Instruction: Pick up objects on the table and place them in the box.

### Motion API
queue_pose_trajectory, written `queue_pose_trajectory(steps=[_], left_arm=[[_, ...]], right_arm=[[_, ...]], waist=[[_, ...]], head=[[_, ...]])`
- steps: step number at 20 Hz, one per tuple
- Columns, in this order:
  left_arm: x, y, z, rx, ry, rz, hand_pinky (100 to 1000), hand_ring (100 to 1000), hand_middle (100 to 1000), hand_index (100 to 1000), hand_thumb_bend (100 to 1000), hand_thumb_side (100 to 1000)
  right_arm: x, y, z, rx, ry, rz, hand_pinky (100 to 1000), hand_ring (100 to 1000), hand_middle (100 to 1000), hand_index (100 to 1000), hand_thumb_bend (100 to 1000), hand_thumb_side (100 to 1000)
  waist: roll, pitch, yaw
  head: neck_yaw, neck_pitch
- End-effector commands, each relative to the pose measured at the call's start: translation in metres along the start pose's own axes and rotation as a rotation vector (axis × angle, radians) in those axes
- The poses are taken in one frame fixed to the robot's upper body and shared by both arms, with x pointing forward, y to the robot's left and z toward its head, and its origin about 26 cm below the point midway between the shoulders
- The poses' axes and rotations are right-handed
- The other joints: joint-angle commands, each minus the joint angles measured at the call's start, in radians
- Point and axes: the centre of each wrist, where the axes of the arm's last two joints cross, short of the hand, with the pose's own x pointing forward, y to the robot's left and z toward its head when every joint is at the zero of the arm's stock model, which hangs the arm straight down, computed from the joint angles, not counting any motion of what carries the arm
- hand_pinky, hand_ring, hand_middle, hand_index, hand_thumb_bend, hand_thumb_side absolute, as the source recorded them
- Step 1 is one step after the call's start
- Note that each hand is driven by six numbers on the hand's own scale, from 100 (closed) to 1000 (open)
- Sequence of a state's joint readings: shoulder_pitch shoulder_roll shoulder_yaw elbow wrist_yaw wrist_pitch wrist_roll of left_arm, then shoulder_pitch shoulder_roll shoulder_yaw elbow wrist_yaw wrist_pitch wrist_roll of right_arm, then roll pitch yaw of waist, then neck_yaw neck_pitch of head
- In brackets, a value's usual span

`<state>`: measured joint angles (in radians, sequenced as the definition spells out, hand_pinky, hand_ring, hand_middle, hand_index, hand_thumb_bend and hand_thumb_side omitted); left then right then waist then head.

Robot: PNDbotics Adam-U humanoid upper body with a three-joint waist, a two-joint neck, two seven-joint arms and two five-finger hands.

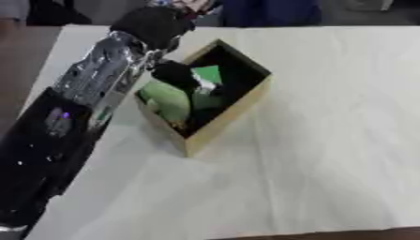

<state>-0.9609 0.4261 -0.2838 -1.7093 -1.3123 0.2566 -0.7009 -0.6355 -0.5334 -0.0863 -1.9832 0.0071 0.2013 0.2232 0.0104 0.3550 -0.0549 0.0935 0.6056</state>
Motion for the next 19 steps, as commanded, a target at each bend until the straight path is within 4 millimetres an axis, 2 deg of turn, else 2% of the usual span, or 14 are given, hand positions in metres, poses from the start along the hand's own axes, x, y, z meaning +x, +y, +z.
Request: queue_pose_trajectory(steps=[1, 2, 4, 5, 7, 9, 10, 11, 14, 16, 19], left_arm=[[-0.012, 0.028, 0.019, 0.168, 0.027, 0.05, 917, 943, 846, 937, 935, 1000], [-0.013, 0.032, 0.025, 0.209, 0.022, 0.075, 911, 936, 840, 932, 939, 1000], [-0.015, 0.039, 0.036, 0.296, 0.018, 0.135, 893, 914, 826, 922, 891, 1000], [-0.017, 0.043, 0.043, 0.356, 0.025, 0.174, 867, 885, 815, 923, 740, 1000], [-0.02, 0.048, 0.054, 0.492, 0.045, 0.274, 827, 838, 800, 928, 612, 1000], [-0.026, 0.046, 0.058, 0.641, 0.068, 0.413, 792, 794, 774, 918, 372, 1000], [-0.029, 0.044, 0.059, 0.714, 0.082, 0.485, 779, 774, 761, 912, 279, 1000], [-0.032, 0.04, 0.06, 0.79, 0.098, 0.565, 772, 753, 743, 906, 240, 1000], [-0.042, 0.024, 0.062, 1.011, 0.09, 0.797, 760, 718, 710, 883, 242, 1000], [-0.046, 0.008, 0.065, 1.164, 0.021, 0.965, 742, 677, 685, 866, 250, 1000], [-0.054, -0.021, 0.071, 1.29, -0.064, 1.171, 734, 651, 661, 846, 247, 1000]], right_arm=[[0.007, -0.007, 0.0, -0.021, -0.022, 0.021, 954, 963, 618, 912, 430, 999], [0.007, -0.007, 0.0, -0.022, -0.021, 0.02, 954, 962, 618, 911, 430, 999], [0.007, -0.007, 0.0, -0.025, -0.022, 0.02, 954, 962, 619, 911, 429, 998], [0.007, -0.008, 0.0, -0.026, -0.023, 0.021, 954, 962, 619, 911, 427, 996], [0.007, -0.008, 0.0, -0.03, -0.024, 0.022, 955, 962, 619, 911, 425, 994], [0.007, -0.009, 0.001, -0.036, -0.025, 0.023, 955, 962, 619, 910, 391, 997], [0.007, -0.01, 0.001, -0.04, -0.025, 0.021, 956, 963, 620, 911, 372, 1000], [0.007, -0.01, 0.001, -0.045, -0.027, 0.018, 959, 964, 620, 911, 367, 1000], [0.008, -0.011, 0.001, -0.062, -0.048, 0.001, 961, 967, 623, 913, 330, 996], [0.008, -0.011, 0.001, -0.076, -0.082, -0.022, 962, 967, 626, 917, 280, 974], [0.007, -0.011, 0.002, -0.093, -0.146, -0.065, 953, 967, 639, 921, 105, 932]], waist=[[-0.003, -0.022, 0.002], [-0.003, -0.021, 0.003], [-0.005, -0.02, 0.005], [-0.007, -0.019, 0.006], [-0.009, -0.018, 0.007], [-0.01, -0.016, 0.01], [-0.01, -0.015, 0.011], [-0.011, -0.013, 0.013], [-0.012, -0.01, 0.017], [-0.012, -0.007, 0.019], [-0.013, -0.001, 0.021]], head=[[-0.005, 0.003], [-0.005, 0.003], [-0.006, 0.003], [-0.007, 0.002], [-0.01, 0.0], [-0.013, -0.001], [-0.014, -0.002], [-0.015, -0.003], [-0.018, -0.007], [-0.019, -0.01], [-0.02, -0.017]])
